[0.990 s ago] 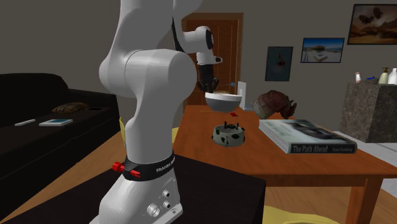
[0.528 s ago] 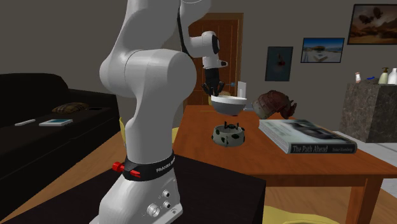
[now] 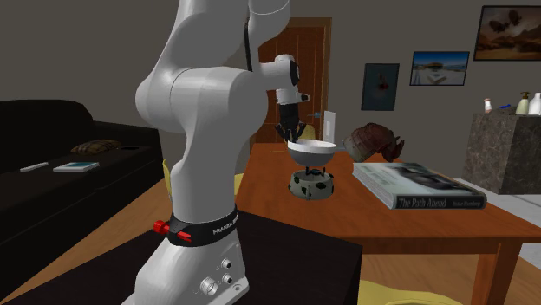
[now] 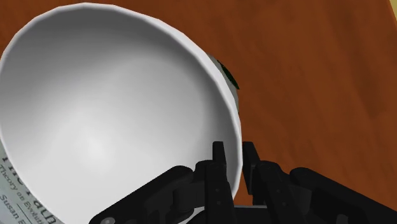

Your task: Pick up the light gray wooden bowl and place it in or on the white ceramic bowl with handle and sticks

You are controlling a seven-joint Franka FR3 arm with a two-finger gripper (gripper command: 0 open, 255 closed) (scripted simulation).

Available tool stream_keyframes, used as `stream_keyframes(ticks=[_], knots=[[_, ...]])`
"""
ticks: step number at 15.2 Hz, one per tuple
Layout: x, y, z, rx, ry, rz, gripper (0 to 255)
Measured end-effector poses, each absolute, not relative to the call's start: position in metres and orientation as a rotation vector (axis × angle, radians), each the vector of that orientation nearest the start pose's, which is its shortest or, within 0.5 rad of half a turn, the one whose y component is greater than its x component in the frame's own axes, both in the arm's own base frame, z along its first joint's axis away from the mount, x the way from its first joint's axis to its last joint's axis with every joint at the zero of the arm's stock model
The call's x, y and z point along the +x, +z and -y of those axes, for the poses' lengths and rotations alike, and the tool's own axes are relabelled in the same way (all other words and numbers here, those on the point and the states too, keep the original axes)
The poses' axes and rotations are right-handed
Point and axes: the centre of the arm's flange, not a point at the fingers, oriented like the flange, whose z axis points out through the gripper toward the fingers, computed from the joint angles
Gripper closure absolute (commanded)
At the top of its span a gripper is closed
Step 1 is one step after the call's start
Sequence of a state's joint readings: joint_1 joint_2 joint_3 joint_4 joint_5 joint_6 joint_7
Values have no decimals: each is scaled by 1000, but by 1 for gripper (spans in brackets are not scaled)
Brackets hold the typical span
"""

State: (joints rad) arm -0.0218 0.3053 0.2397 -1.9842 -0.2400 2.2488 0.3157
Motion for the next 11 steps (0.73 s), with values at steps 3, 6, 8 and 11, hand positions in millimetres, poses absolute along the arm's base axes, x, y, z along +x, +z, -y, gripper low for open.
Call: stream_keyframes(ticks=[3,6,8,11], knots=[[589,298,-118,-3257,-5,75,255],[588,281,-118,-3257,-5,75,255],[588,279,-119,-3257,-5,75,255],[588,278,-119,-3257,-6,75,255]])
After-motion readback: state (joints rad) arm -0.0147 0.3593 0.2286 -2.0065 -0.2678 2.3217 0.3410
